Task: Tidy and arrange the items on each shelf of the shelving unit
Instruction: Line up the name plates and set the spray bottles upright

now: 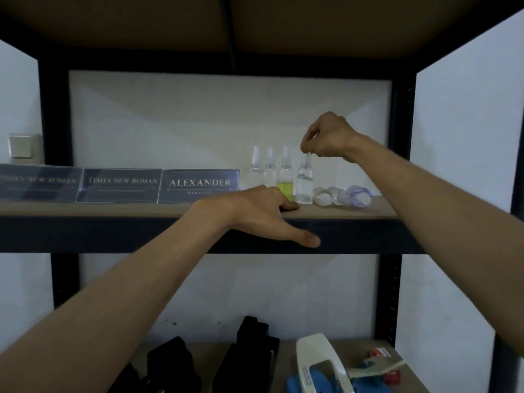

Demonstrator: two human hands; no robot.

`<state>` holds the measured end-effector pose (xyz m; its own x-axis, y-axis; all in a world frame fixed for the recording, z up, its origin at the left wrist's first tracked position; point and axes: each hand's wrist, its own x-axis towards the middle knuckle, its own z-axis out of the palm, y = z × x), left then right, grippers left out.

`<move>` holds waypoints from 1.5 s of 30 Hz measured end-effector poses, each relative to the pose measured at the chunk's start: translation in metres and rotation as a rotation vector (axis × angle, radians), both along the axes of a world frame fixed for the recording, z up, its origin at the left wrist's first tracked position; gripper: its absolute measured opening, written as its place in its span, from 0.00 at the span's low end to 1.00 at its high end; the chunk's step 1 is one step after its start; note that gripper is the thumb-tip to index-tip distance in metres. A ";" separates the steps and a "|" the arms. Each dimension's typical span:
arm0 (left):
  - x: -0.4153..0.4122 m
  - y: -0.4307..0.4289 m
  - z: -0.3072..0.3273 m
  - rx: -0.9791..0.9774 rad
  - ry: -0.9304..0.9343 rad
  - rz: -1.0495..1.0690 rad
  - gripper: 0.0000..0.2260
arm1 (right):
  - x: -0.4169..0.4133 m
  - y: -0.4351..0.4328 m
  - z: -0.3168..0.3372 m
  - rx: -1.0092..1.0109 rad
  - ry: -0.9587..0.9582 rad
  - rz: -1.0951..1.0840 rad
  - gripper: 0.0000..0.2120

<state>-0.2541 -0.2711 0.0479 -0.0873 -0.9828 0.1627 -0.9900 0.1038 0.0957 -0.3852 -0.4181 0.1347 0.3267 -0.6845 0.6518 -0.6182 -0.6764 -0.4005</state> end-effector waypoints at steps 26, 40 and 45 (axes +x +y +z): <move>0.000 0.000 0.002 0.024 -0.015 -0.005 0.45 | -0.036 -0.003 -0.009 0.232 0.022 0.133 0.16; -0.023 -0.015 0.009 0.051 -0.020 0.014 0.50 | -0.057 0.008 -0.021 0.260 0.693 0.254 0.17; -0.023 -0.017 0.006 0.059 0.002 0.028 0.49 | -0.059 0.008 -0.026 0.228 0.663 0.249 0.16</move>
<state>-0.2768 -0.2884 0.0537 -0.0597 -0.9927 0.1046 -0.9922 0.0704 0.1025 -0.4447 -0.4097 0.1088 0.7651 -0.6336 0.1145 -0.6183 -0.7726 -0.1440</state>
